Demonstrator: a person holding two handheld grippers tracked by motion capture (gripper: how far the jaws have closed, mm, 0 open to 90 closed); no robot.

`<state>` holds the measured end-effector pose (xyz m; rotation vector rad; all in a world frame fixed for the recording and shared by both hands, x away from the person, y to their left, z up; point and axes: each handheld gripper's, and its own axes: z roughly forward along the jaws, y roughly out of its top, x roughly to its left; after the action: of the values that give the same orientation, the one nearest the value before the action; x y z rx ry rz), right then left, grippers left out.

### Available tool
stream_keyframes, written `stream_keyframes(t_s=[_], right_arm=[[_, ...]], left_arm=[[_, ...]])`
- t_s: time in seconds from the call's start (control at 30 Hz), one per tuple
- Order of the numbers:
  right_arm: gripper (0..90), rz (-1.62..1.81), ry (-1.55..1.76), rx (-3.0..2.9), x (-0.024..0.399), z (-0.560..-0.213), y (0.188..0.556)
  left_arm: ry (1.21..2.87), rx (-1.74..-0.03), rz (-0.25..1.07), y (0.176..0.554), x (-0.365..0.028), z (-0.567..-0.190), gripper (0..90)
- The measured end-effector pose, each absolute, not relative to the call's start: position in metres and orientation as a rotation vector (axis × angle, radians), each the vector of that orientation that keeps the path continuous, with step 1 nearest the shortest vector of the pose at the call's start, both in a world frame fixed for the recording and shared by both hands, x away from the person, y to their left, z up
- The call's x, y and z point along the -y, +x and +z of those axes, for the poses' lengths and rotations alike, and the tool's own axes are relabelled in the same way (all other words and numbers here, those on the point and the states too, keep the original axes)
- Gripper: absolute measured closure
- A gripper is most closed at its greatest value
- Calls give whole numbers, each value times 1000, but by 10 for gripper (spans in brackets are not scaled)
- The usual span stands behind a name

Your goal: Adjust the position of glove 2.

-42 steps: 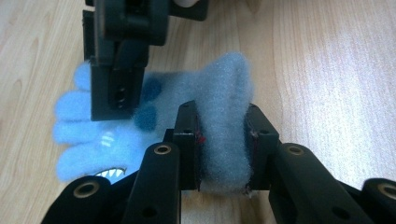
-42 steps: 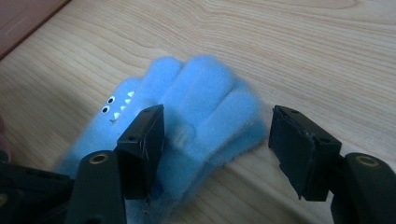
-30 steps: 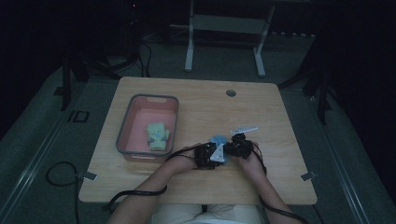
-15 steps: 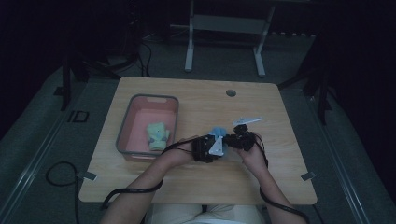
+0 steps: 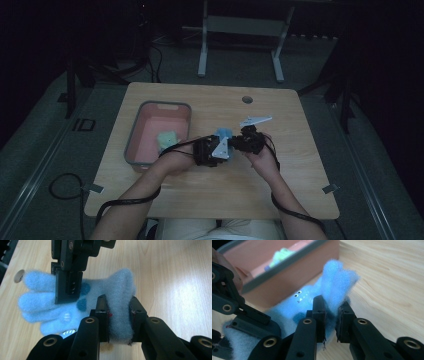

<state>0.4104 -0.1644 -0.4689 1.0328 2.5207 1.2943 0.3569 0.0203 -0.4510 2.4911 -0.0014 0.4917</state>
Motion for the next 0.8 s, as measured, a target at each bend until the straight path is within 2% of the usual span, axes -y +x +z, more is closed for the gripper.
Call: stream_keyframes(t_s=[0.43, 0.8], right_arm=[[801, 1322, 924, -2528, 114, -442, 420], [801, 1344, 854, -2554, 74, -436, 421]], left_arm=[[2510, -80, 532, 357, -61, -431, 745], [2543, -129, 524, 354, -96, -424, 745]])
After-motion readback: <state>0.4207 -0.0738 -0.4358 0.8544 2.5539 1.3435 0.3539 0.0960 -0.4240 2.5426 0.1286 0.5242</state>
